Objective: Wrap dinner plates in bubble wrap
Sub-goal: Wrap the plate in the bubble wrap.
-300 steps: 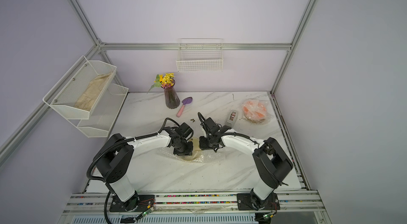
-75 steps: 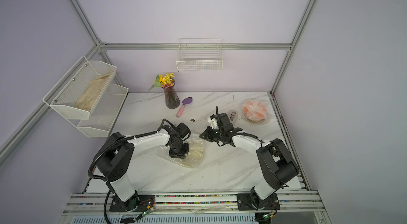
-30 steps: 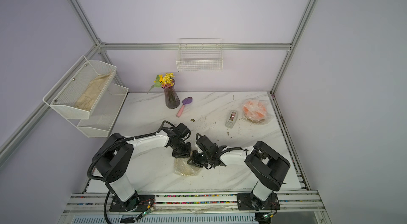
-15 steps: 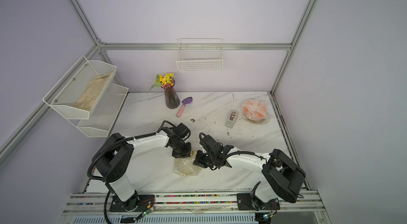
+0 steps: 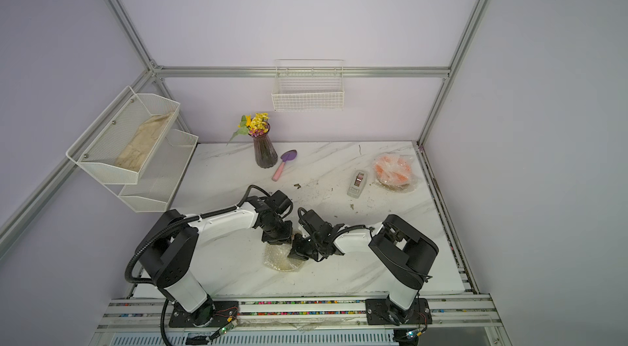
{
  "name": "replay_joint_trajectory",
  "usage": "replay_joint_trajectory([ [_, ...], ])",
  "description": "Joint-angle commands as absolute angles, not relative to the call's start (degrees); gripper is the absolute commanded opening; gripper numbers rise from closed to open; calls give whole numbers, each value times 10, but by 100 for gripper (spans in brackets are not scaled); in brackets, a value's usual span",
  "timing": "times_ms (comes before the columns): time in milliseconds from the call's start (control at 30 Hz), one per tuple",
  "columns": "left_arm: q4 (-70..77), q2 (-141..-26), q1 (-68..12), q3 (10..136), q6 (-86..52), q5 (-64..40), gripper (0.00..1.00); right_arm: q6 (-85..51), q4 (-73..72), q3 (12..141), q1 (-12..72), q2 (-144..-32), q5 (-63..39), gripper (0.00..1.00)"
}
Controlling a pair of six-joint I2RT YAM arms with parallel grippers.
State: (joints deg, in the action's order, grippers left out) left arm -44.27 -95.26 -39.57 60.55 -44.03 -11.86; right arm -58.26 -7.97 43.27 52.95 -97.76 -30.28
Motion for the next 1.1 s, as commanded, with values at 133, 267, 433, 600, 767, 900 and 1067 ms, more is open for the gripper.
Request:
replay_joint_trajectory([
  [133, -463, -878, -405, 646, -475, -168, 31, -584, -32, 420, 532, -1002, -262, 0],
  [267, -385, -888, -406, 597, -497, -218, 20, -586, -34, 419, 532, -999, -261, 0],
  [433, -383, -940, -406, 593, -490, -168, 15, -584, -26, 417, 532, -990, -258, 0],
  [600, -484, -987, -405, 600, -459, -51, 10, -589, -21, 409, 532, -981, -249, 0],
  [767, -452, -986, -405, 547, -460, -55, 9, -581, -12, 416, 532, -984, -249, 0],
  [900, -439, -1007, -405, 540, -451, -50, 9, -578, 0, 429, 524, -955, -246, 6],
  [1067, -426, -1009, -405, 529, -450, -52, 9, -546, 25, 442, 450, -890, -258, 27],
])
